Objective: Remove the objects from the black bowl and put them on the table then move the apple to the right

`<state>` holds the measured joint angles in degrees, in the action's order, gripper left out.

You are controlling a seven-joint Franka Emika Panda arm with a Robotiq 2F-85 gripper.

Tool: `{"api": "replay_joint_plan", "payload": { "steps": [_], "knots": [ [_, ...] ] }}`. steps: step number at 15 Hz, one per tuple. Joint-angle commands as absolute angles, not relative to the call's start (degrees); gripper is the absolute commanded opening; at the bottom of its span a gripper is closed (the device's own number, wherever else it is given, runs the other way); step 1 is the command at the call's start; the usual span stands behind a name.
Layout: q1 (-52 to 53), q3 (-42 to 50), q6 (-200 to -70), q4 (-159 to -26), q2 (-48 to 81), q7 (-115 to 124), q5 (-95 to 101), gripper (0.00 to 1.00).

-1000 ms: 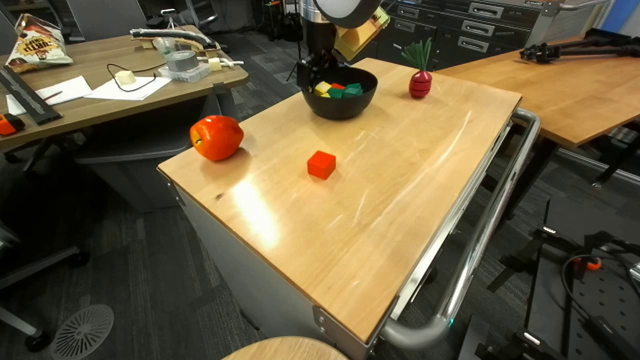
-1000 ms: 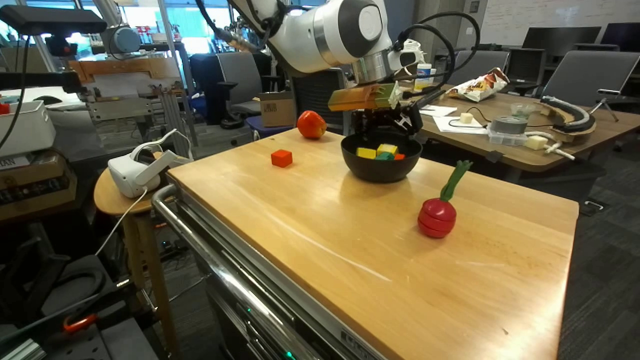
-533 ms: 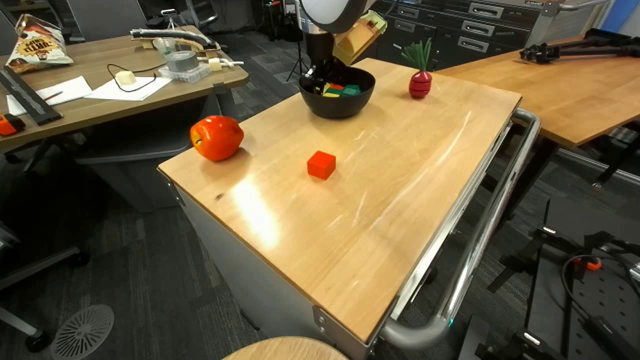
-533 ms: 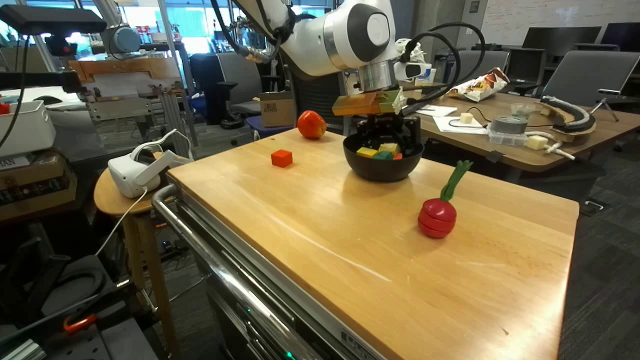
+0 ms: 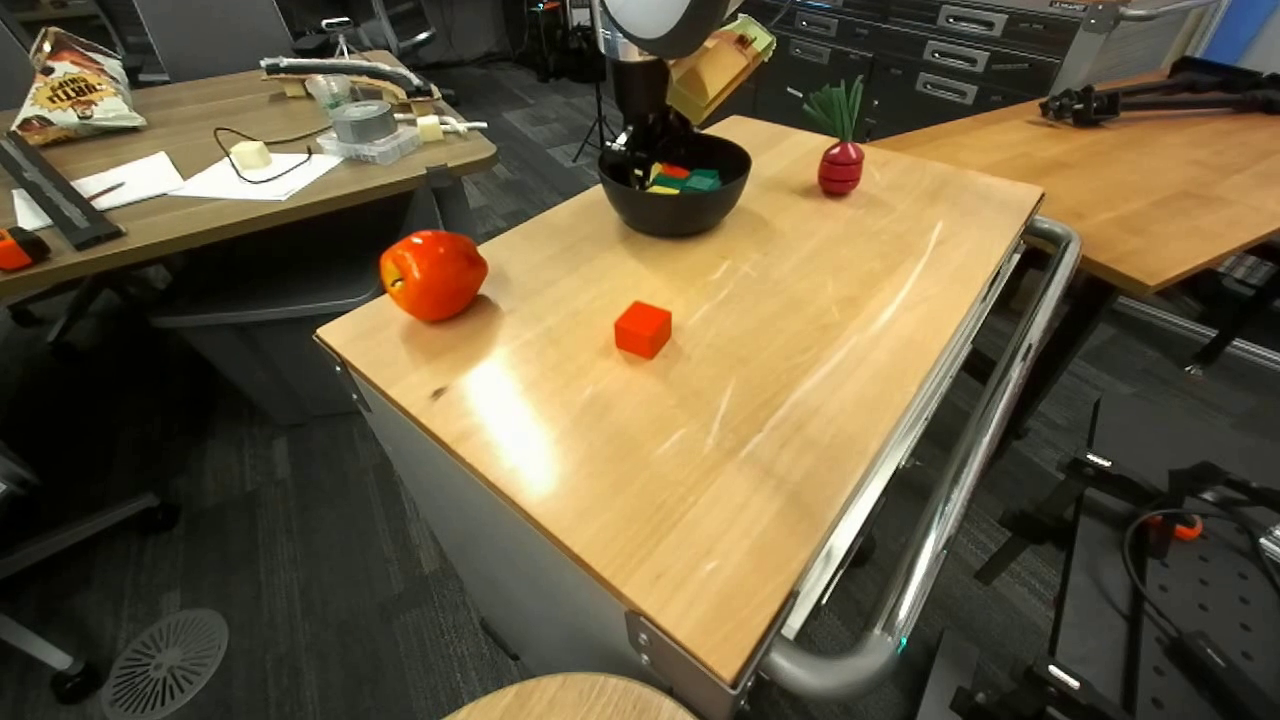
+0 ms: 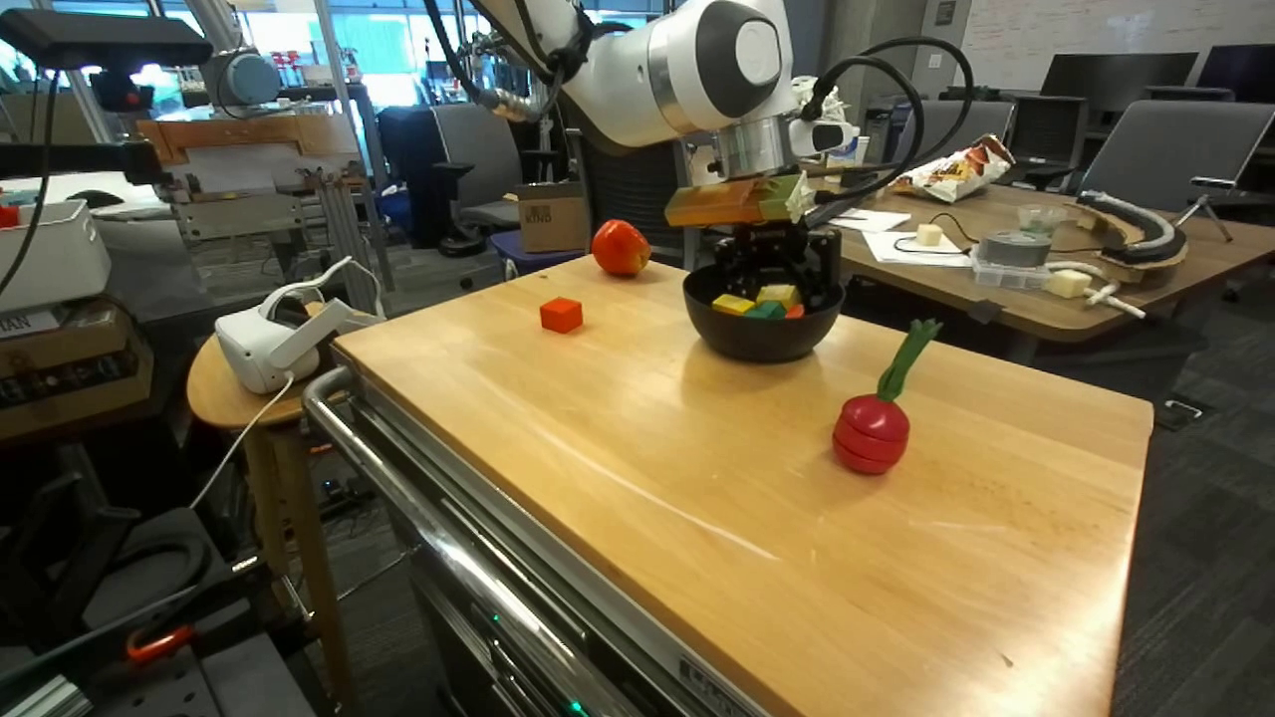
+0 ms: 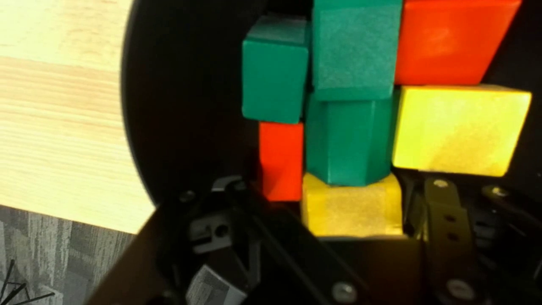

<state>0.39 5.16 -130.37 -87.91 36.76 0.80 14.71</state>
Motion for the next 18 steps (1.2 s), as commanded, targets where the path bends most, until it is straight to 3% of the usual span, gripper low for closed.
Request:
{"api": "replay_joint_plan", "payload": {
  "steps": [1,11,18],
  "knots": [
    [-0.53,4.39,-129.78,-91.81,31.47,-2.34,13.92,0.42],
    [-0.73,-0.24,-128.07,-119.51,5.97,-12.26,9.11,0.42],
    [1.21,-3.72,-127.04,-126.28,7.03,-16.06,-1.58,0.42]
  ]
}}
